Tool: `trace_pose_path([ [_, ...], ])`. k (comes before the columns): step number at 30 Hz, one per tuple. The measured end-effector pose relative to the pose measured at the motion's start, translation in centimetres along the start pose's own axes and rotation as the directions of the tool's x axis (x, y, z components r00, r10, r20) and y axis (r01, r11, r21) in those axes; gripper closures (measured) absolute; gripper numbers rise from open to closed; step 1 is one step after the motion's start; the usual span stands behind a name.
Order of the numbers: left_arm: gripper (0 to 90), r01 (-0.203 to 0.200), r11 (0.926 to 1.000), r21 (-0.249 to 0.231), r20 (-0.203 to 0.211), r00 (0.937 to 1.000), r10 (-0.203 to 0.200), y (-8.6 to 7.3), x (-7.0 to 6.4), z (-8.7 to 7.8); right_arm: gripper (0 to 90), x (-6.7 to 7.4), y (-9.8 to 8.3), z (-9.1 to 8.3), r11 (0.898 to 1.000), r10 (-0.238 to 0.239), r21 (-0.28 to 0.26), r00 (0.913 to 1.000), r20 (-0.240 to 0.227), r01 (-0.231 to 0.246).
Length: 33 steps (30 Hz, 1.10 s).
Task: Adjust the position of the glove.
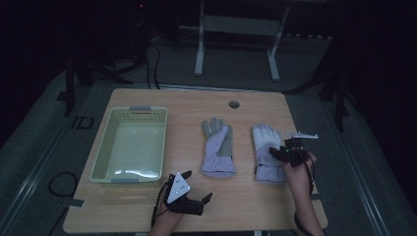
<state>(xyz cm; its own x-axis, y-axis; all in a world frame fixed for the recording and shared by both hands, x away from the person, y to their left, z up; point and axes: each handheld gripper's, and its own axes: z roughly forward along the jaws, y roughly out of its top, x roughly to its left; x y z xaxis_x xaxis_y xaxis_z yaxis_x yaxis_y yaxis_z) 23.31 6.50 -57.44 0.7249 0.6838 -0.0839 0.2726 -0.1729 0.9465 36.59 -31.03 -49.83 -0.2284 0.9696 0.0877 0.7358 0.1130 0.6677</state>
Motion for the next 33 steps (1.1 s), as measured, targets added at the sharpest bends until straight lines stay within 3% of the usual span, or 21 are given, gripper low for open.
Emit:
trace_pose_path([
  [2,0.0,0.001,1.0000,-0.001,0.000,1.0000,-0.001,0.0,0.0,0.0,49.2,-0.3,0.1,-1.1,0.999,-0.018,-0.037,0.9992,-0.035,0.016],
  [5,0.0,0.001,1.0000,0.000,0.000,1.0000,-0.001,0.0,0.0,0.0,46.6,-0.3,0.0,-1.9,0.995,-0.086,-0.053,0.9956,-0.035,0.084],
  [7,0.0,0.001,1.0000,0.000,0.000,1.0000,-0.001,0.0,0.0,0.0,31.8,-0.4,-0.1,-1.9,0.993,-0.117,-0.040,0.9921,-0.046,0.115],
  [10,0.0,0.000,1.0000,0.000,0.000,1.0000,0.000,0.0,0.0,0.0,15.2,-0.6,-0.1,-1.5,0.991,-0.134,-0.008,0.9852,-0.107,0.134],
  [12,0.0,0.001,1.0000,-0.001,0.000,1.0000,-0.001,0.0,0.0,0.0,13.9,-0.6,-0.2,-1.3,0.990,-0.138,-0.002,0.9814,-0.133,0.139],
  [16,0.0,-0.001,1.0000,-0.001,0.001,1.0000,0.001,0.0,0.0,0.0,13.0,-0.3,0.0,-0.4,0.982,-0.183,0.027,0.9731,-0.140,0.189],
  [17,0.0,-0.001,1.0000,-0.001,0.001,1.0000,0.001,0.0,0.0,0.0,13.4,-0.3,0.1,-0.1,0.982,-0.184,0.027,0.9747,-0.127,0.189],
  [18,0.0,-0.002,1.0000,-0.001,0.001,1.0000,0.002,0.0,0.0,0.0,13.6,-0.4,0.2,0.2,0.983,-0.173,0.032,0.9746,-0.142,0.180],
  [19,0.0,-0.002,1.0000,-0.001,0.001,1.0000,0.002,0.0,0.0,0.0,16.3,-0.6,0.4,0.5,0.984,-0.164,0.038,0.9745,-0.153,0.172],
  [21,0.0,-0.001,1.0000,-0.002,0.002,1.0000,0.001,0.0,0.0,0.0,22.4,-0.9,0.6,1.3,0.986,-0.155,0.043,0.9819,-0.109,0.161],
  [24,0.0,0.001,1.0000,-0.004,0.004,1.0000,-0.001,0.0,0.0,0.0,27.3,-1.6,0.6,2.6,0.988,-0.118,0.085,0.9879,-0.101,0.126],
  [27,0.0,0.000,1.0000,-0.005,0.004,1.0000,0.000,0.0,0.0,0.0,34.8,-2.0,0.1,3.9,0.985,-0.119,0.115,0.9890,-0.089,0.129],
  [29,0.0,-0.003,1.0000,-0.002,0.002,1.0000,0.003,0.0,0.0,0.0,47.4,-1.8,-0.3,4.2,0.981,-0.151,0.105,0.9826,-0.108,0.162],
  [31,0.0,-0.003,1.0000,-0.002,0.002,1.0000,0.003,0.0,0.0,0.0,57.7,-1.2,-0.7,4.2,0.974,-0.197,0.089,0.9753,-0.099,0.206],
  [33,0.0,-0.004,1.0000,-0.002,0.001,1.0000,0.004,0.0,-0.1,0.0,62.7,-0.7,-0.6,4.1,0.974,-0.196,0.098,0.9755,-0.099,0.206],
])
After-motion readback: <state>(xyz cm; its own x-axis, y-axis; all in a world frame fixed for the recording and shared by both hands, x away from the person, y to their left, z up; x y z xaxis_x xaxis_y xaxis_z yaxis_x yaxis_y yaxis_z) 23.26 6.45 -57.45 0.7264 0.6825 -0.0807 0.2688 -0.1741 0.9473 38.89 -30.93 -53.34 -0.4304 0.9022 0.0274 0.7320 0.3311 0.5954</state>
